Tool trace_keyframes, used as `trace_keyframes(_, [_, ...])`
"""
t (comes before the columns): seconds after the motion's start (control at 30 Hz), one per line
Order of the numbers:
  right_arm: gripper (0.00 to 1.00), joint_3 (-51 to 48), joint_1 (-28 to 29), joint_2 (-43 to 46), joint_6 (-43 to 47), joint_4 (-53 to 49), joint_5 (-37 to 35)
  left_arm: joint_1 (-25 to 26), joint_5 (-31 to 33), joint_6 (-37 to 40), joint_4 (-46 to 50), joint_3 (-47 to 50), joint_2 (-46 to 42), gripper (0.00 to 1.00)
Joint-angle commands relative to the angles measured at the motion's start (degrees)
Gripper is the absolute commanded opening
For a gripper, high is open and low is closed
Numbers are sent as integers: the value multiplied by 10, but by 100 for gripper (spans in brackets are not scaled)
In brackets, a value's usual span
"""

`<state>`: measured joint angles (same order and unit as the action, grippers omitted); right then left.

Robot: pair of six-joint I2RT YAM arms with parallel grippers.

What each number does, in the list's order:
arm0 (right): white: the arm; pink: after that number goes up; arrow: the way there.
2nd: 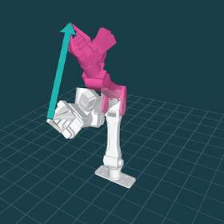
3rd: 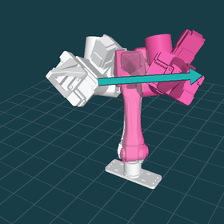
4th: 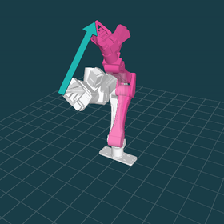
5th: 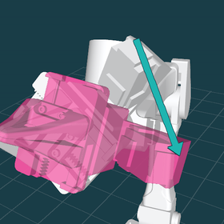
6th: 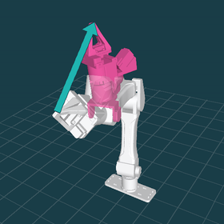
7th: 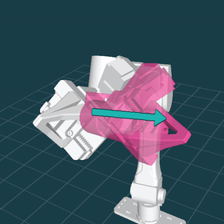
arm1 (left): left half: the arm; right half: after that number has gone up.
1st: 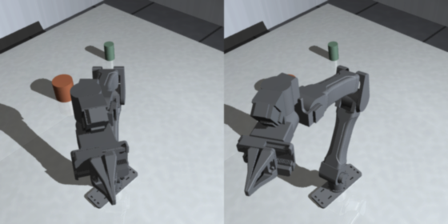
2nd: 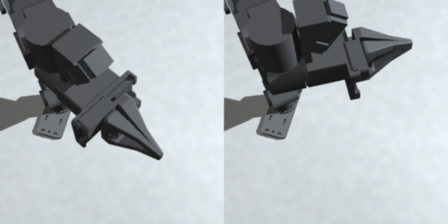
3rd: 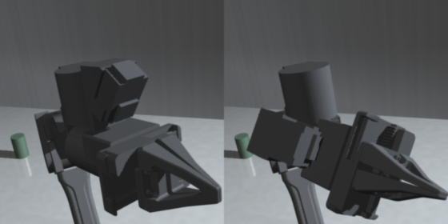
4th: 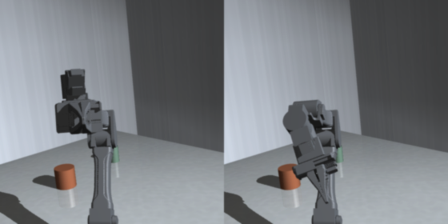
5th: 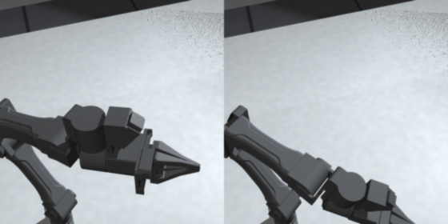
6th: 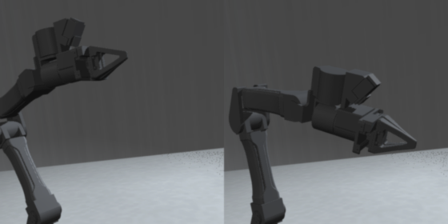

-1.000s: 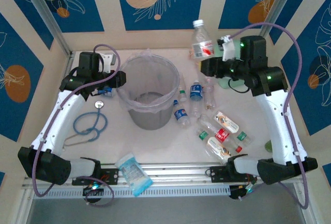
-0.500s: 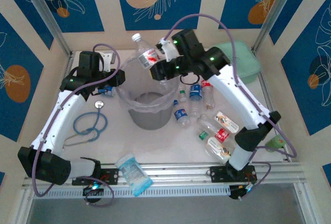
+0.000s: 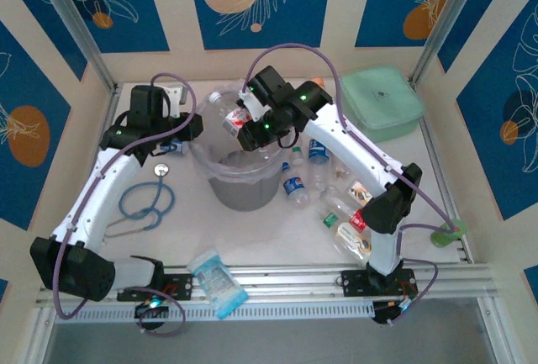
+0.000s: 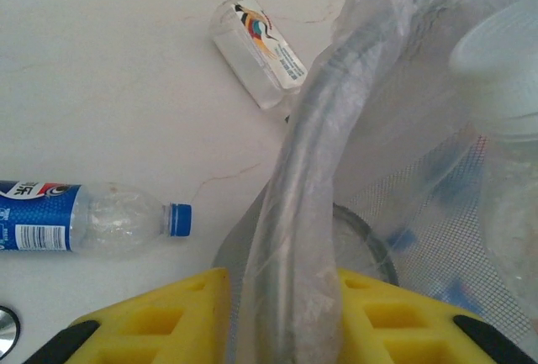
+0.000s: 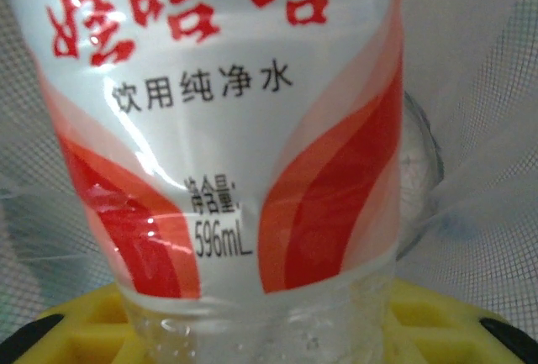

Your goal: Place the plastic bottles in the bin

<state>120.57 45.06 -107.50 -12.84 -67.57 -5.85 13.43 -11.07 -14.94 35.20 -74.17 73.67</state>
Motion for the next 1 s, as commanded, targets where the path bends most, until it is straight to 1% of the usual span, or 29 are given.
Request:
trace_keyframes(0.0, [25,-16,3,-15,5,-6,3,6,10,-6,-14,12,-12,32])
trace_keyframes(0.13, [38,-20,-1,-29,2,2,11,5,9,-5,-16,14,-11,31])
trace_keyframes(0.23, [57,-22,-2,-29,0,9,16,5,9,-4,-16,15,-12,31])
trace_keyframes(0.3, [66,-19,-3,-28,1,7,16,5,10,-3,-17,16,-12,31])
trace_keyframes(0.37, [72,-9,-2,-28,3,2,17,5,11,-3,-18,17,-12,30])
trace_keyframes(0.57, [79,33,-1,-25,10,-17,15,5,9,-3,-20,18,-11,30])
trace_keyframes(0.7, [80,65,3,-17,16,-34,11,5,11,-3,-20,19,-12,30])
trace_keyframes(0.8, [83,86,4,-1,19,-39,9,4,11,-1,-20,20,-12,30])
trace_keyframes(0.83, [85,94,4,5,19,-42,5,4,11,-2,-20,20,-12,30])
trace_keyframes(0.97, [85,118,3,30,23,-54,-24,4,11,-1,-20,22,-11,30])
